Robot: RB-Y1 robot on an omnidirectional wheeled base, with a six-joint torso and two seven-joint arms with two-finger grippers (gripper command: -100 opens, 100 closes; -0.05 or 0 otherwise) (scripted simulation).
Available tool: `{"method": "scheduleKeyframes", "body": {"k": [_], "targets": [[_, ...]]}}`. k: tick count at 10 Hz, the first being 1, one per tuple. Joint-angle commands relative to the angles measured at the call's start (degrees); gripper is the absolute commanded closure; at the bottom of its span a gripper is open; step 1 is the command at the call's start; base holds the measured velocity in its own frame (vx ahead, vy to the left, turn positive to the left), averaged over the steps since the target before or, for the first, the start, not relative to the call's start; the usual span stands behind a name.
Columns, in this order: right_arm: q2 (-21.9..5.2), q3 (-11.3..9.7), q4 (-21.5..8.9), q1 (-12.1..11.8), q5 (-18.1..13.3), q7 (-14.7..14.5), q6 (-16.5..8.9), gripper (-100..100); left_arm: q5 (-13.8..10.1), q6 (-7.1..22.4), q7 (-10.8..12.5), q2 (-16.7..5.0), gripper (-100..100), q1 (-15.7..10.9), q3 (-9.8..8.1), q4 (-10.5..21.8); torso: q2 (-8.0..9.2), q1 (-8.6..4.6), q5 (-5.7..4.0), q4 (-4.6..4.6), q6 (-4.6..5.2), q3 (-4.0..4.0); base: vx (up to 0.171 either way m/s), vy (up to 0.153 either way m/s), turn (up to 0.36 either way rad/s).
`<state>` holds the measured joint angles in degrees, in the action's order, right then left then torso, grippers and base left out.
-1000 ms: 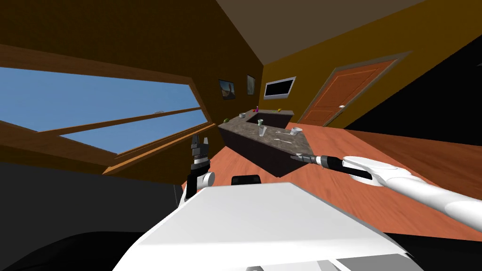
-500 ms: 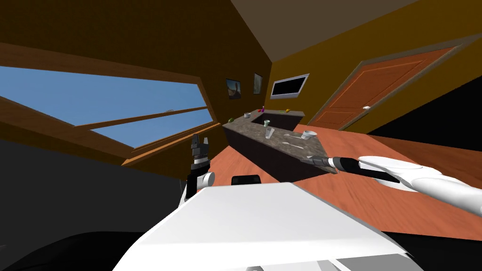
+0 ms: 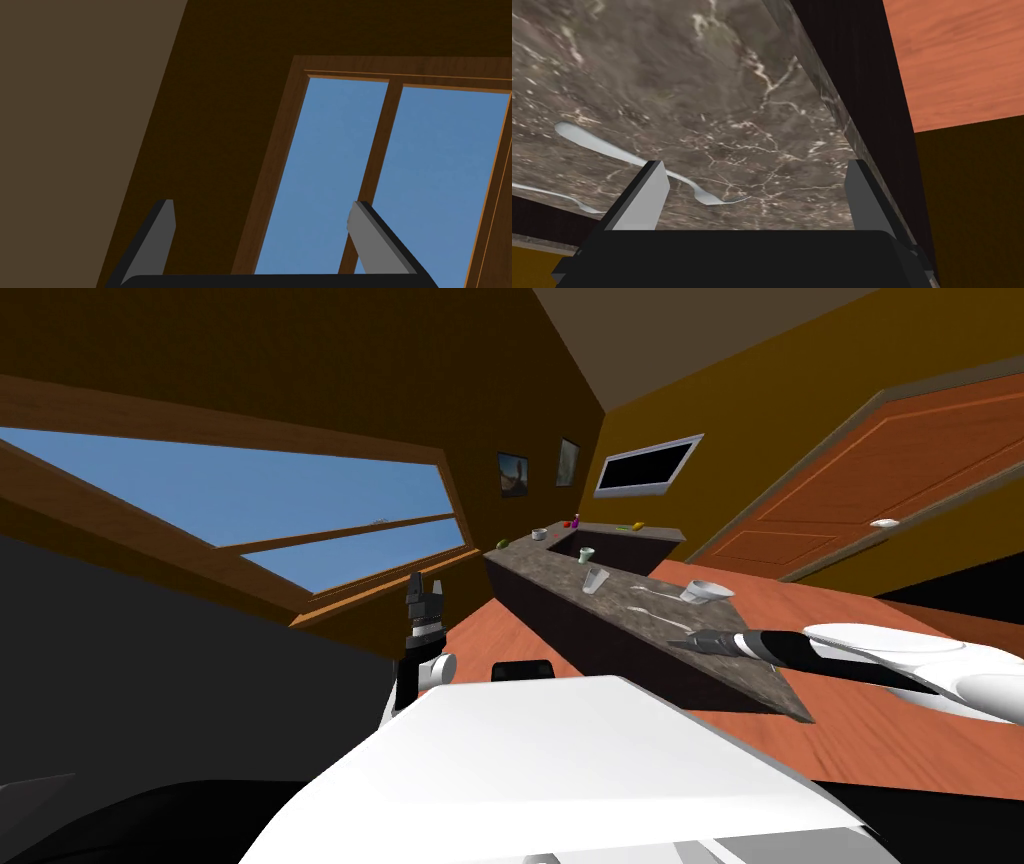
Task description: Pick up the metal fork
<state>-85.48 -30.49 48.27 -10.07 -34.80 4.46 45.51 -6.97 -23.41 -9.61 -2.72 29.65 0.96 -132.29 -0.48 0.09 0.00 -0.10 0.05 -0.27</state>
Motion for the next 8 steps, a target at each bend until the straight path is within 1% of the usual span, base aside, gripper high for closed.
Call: {"method": "scheduleKeyframes", "body": {"k": [1,2,3,4,5,6,8], "targets": [[-1.1,-2.6,-2.6,0.4,-1.5,0.1,0.0,-100,0.0,0.0,0.0,0.0,0,0.0,0.0,0.0,0.0,0.0,0.0,0.0,0.0,0.0,0.144,0.024,0.27],[-1.1,-2.6,-2.6,0.4,-1.5,0.1,0.0,-100,0.0,0.0,0.0,0.0,0,0.0,0.0,0.0,-0.06,-0.03,-0.01,-0.02,-0.03,-0.04,0.118,0.002,0.086],[-1.1,-2.6,-2.6,0.4,-1.5,0.1,0.0,-100,0.0,0.0,0.0,0.0,0,0.0,-0.01,0.0,0.04,-0.07,-0.01,0.01,0.07,0.02,0.054,0.003,-0.034],[-2.1,-5.4,-4.4,0.1,-2.9,0.3,-0.6,-100,0.0,0.0,0.0,0.0,0,0.0,-0.01,0.0,0.26,-0.07,-0.02,0.06,0.09,0.15,0.145,0.004,0.246],[-2.1,-5.5,-3.5,0.1,-2.9,0.3,-0.6,-100,0.0,0.0,0.0,0.0,0,0.0,0.0,0.0,0.04,-0.08,-0.01,0.02,-0.01,0.04,0.146,0.003,0.173],[-2.1,-5.5,-4.4,0.1,-2.9,0.3,-0.6,-100,0.0,0.0,0.0,0.0,0,0.0,-0.01,0.0,0.0,-0.07,-0.02,-0.01,0.03,-0.01,0.07,0.01,0.003],[-2.6,-7.8,-5.5,-0.2,-3.9,0.5,-1.0,-100,0.0,0.0,0.0,0.0,0,0.0,0.0,0.0,0.23,-0.06,-0.02,0.05,0.05,0.13,0.088,0.003,0.129]]}}
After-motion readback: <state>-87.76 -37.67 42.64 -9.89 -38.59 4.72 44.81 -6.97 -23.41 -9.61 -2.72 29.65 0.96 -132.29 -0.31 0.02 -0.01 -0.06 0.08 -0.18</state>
